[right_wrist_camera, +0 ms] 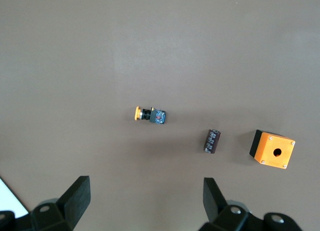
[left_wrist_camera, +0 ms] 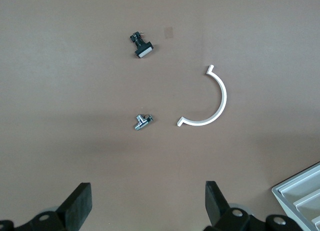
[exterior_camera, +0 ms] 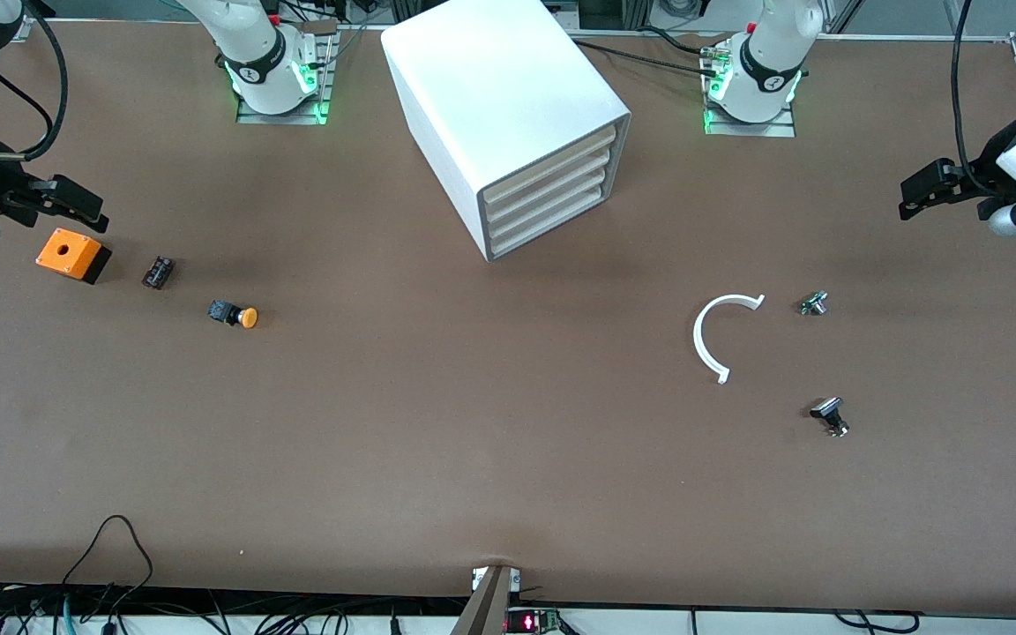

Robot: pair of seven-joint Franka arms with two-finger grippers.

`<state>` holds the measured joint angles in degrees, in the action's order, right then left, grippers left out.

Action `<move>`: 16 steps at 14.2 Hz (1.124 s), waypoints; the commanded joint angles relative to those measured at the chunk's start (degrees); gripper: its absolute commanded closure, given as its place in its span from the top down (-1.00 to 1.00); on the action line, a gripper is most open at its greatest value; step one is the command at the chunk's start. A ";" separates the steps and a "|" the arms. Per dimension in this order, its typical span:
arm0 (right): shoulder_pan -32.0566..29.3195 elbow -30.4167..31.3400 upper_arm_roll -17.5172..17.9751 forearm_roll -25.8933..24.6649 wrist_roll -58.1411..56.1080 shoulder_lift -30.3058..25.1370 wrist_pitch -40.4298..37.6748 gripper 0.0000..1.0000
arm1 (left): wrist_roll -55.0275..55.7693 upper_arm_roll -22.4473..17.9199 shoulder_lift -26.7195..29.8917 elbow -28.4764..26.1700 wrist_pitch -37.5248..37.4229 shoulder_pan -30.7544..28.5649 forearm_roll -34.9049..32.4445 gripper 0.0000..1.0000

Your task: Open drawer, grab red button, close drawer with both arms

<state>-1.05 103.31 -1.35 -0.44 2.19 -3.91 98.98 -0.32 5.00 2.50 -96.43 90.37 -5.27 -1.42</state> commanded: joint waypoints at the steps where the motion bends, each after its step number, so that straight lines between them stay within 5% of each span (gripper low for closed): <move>1: 0.17 1.81 -0.32 -0.09 -0.26 -1.54 1.30 1.00 | 0.50 0.10 -0.40 1.77 -2.56 -0.09 0.90 1.00; 16: 0.43 1.28 0.20 0.00 -0.17 0.30 0.51 1.00 | 0.50 0.19 -0.74 2.03 -2.04 0.00 0.90 1.00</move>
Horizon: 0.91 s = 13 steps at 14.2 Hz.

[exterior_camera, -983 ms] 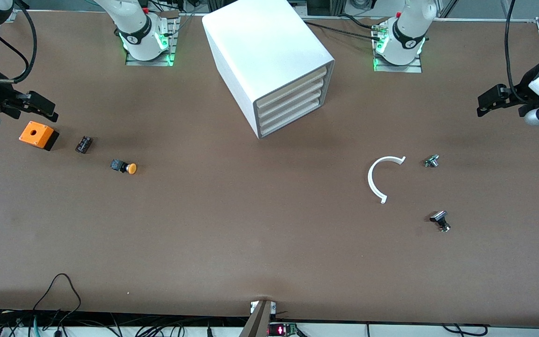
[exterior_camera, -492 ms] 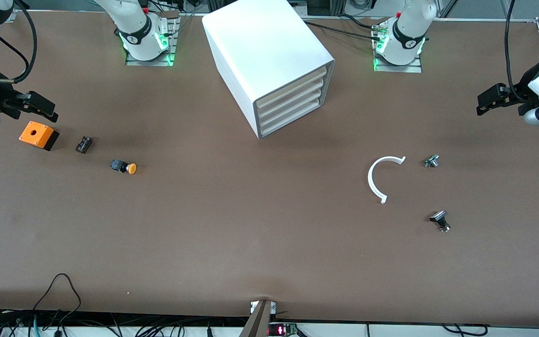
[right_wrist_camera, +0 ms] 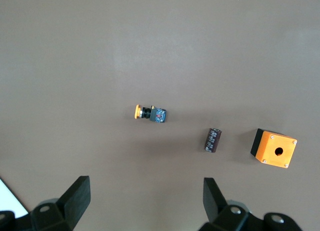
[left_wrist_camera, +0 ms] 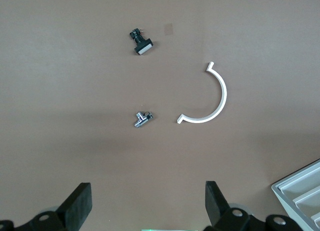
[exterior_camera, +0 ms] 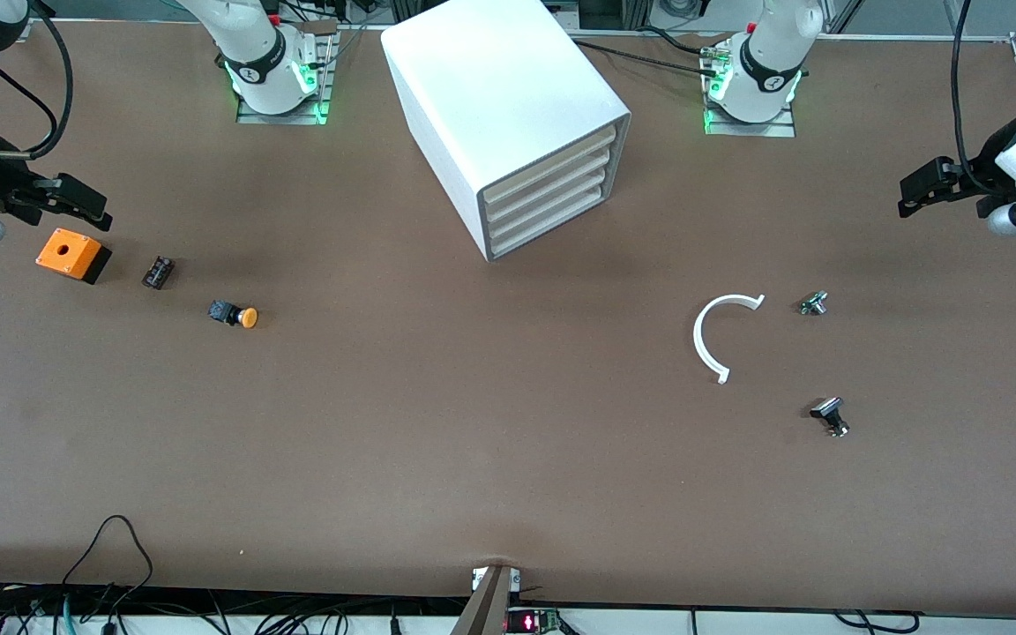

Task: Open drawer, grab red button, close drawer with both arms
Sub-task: 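Move the left gripper toward the front of the white cabinet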

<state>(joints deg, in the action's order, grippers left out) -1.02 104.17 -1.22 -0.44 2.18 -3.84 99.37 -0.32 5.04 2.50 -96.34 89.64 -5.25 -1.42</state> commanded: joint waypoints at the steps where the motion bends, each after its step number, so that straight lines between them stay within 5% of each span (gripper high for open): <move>1: 0.66 0.42 0.08 0.00 -0.16 0.67 0.12 1.00 | 0.50 0.15 -0.74 1.94 -1.31 -0.02 0.90 1.00; 11: 6.20 -1.96 0.08 0.09 -0.07 8.76 1.00 1.00 | -0.29 0.67 -1.27 2.73 -0.88 0.95 1.77 1.00; 13: 6.20 -2.92 0.08 0.96 0.02 9.55 1.53 1.00 | 0.14 2.85 -5.82 3.17 -1.57 2.70 4.33 1.00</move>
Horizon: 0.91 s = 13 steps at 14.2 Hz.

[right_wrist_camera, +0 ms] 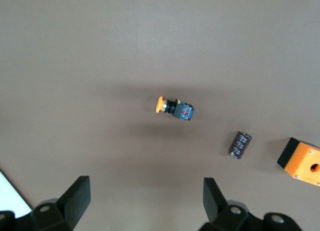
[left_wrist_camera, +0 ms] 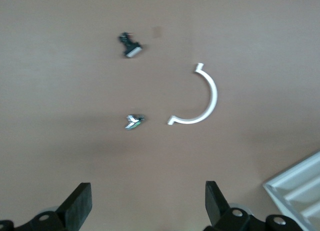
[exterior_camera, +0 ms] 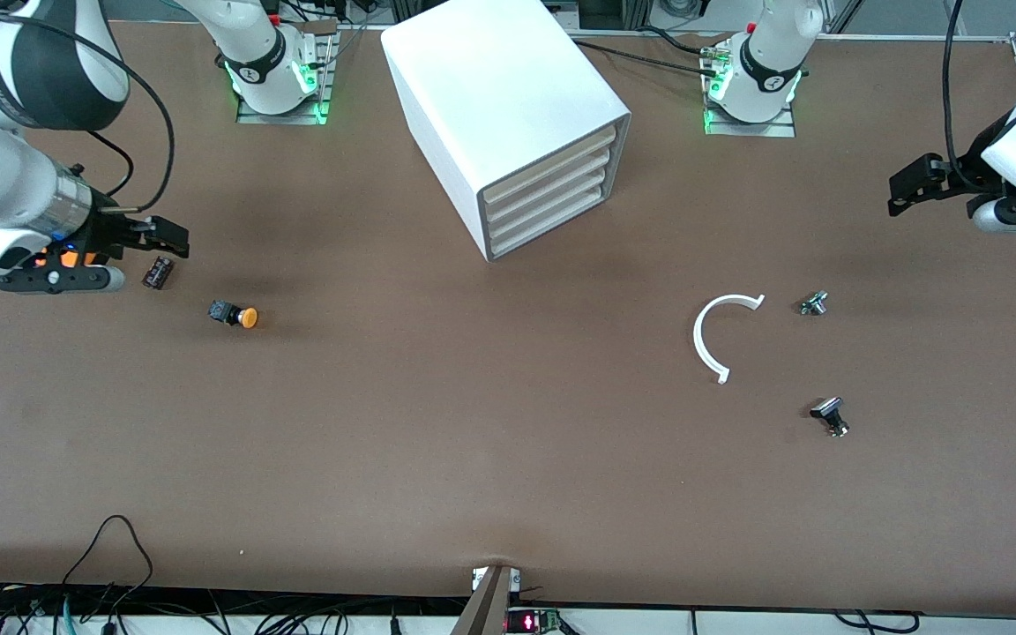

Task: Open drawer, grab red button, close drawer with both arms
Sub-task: 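Move the left gripper toward the front of the white cabinet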

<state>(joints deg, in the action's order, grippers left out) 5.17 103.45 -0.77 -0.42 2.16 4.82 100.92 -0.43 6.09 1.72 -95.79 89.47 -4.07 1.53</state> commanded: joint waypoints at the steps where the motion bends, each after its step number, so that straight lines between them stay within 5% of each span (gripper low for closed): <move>1: 0.10 -3.41 -0.37 1.38 -0.05 0.98 0.15 1.00 | -0.18 2.08 -5.76 4.45 -1.40 1.17 -0.72 1.00; 8: 1.07 -6.32 -0.46 1.39 -0.76 2.56 -0.64 1.00 | -2.29 5.94 -19.63 0.88 -1.31 1.52 1.96 1.00; 13: 2.12 -6.50 -0.37 1.21 -2.51 3.62 -0.55 1.00 | -5.97 6.21 -26.84 -7.47 -0.79 3.79 25.67 1.00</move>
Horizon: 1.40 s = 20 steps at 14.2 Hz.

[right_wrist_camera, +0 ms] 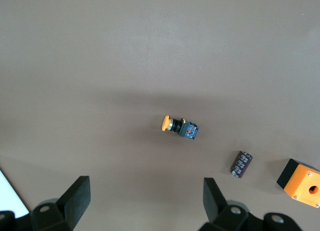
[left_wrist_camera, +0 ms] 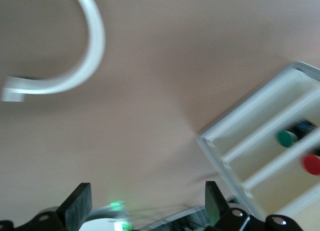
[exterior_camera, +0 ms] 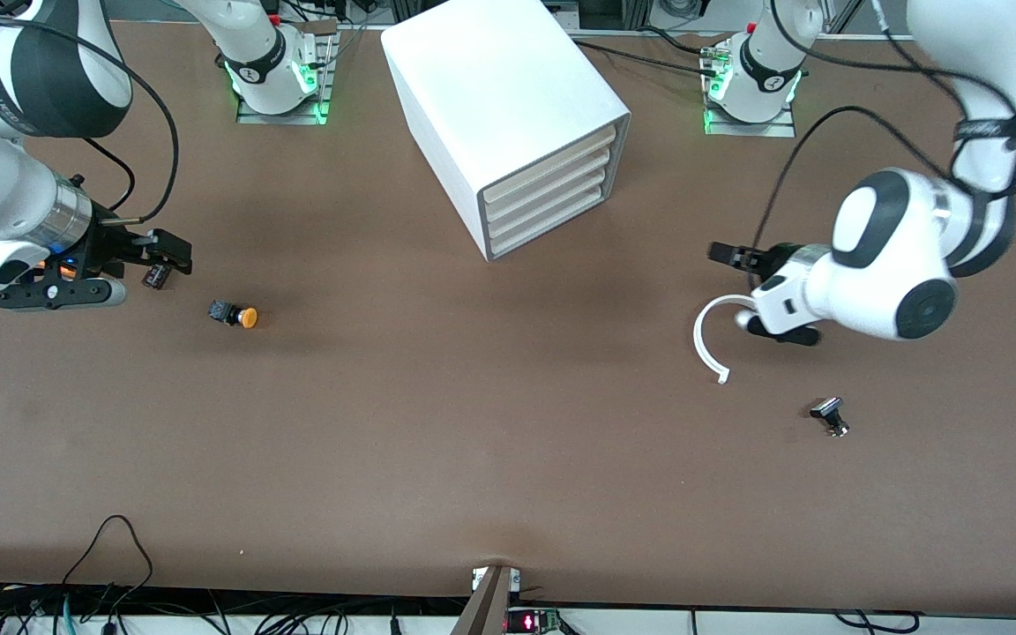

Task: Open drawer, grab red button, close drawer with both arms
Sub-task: 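Grasp the lowest drawer front of the white cabinet with the left gripper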

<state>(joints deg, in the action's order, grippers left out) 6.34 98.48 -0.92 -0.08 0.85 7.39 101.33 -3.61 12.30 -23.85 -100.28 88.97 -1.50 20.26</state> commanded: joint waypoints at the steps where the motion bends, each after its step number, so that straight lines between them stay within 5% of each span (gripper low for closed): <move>1: 1.13 -1.63 -0.22 0.61 -1.20 0.96 -0.96 1.00 | -4.55 0.00 -2.59 -4.55 0.24 2.54 10.99 1.00; 7: 1.48 -1.63 -0.13 1.22 -1.37 1.04 -0.96 1.00 | -20.98 2.01 -5.42 -14.05 6.39 6.95 28.15 0.98; 16: 1.57 -1.63 -0.13 3.77 -4.89 1.40 -1.05 1.00 | -31.64 7.47 -5.33 -18.63 10.07 7.03 32.21 0.91; 18: 1.75 -1.80 -0.13 3.68 -5.33 1.40 -0.96 1.00 | -31.64 8.96 -5.33 -20.03 13.59 7.12 33.00 0.78; 20: 3.67 -3.29 -0.13 3.68 -4.89 1.40 -0.96 1.00 | -31.64 9.58 -5.33 -20.56 14.74 7.12 33.26 0.08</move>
<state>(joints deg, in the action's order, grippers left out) 8.05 97.91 -0.78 2.47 -3.41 8.07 101.33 -33.23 21.41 -30.59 -118.73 102.12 5.82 51.62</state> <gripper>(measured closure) 0.000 0.233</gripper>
